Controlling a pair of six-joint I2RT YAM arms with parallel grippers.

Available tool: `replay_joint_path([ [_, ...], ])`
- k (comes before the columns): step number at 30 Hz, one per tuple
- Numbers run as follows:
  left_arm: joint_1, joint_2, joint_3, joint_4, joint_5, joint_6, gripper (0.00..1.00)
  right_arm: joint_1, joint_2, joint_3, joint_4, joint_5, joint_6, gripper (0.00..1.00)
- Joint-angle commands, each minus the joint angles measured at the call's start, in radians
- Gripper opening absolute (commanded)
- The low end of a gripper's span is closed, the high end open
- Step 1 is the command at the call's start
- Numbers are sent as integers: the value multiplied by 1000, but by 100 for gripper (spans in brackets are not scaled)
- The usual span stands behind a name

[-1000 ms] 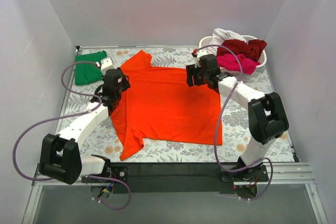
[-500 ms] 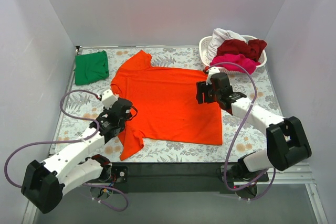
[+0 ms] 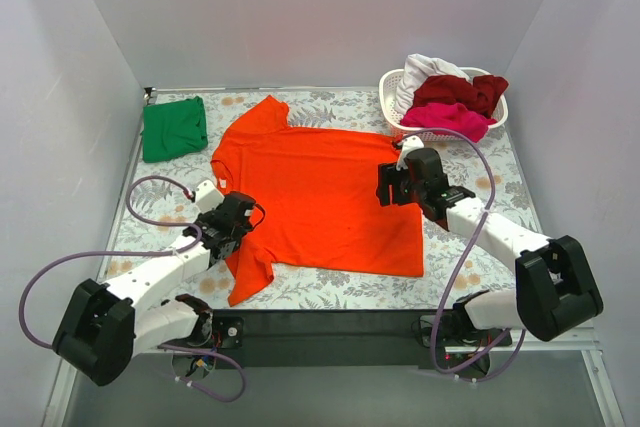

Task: Fold and stack the t-shirts
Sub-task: Flatten the tshirt out

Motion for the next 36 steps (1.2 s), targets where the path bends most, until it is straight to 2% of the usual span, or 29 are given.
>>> replay_joint_path([
  [1, 62, 4, -31, 107, 61, 22, 37, -2, -44, -8, 47, 1, 2, 61],
  [5, 194, 4, -83, 172, 222, 54, 38, -2, -70, -17, 47, 7, 5, 61],
  [11, 286, 26, -123, 218, 294, 78, 39, -2, -87, -26, 47, 0, 8, 61],
  [16, 380, 52, -135, 259, 414, 112, 39, -2, -85, -28, 47, -2, 10, 61],
  [26, 490, 46, -152, 278, 471, 109, 40, -45, 7, -15, 47, -17, 23, 63],
  [31, 512, -35, -172, 253, 457, 91, 40, -104, 96, 4, 53, -48, 33, 63],
  [36, 520, -33, -169, 259, 457, 94, 41, -133, 195, 53, 70, -48, 31, 63],
])
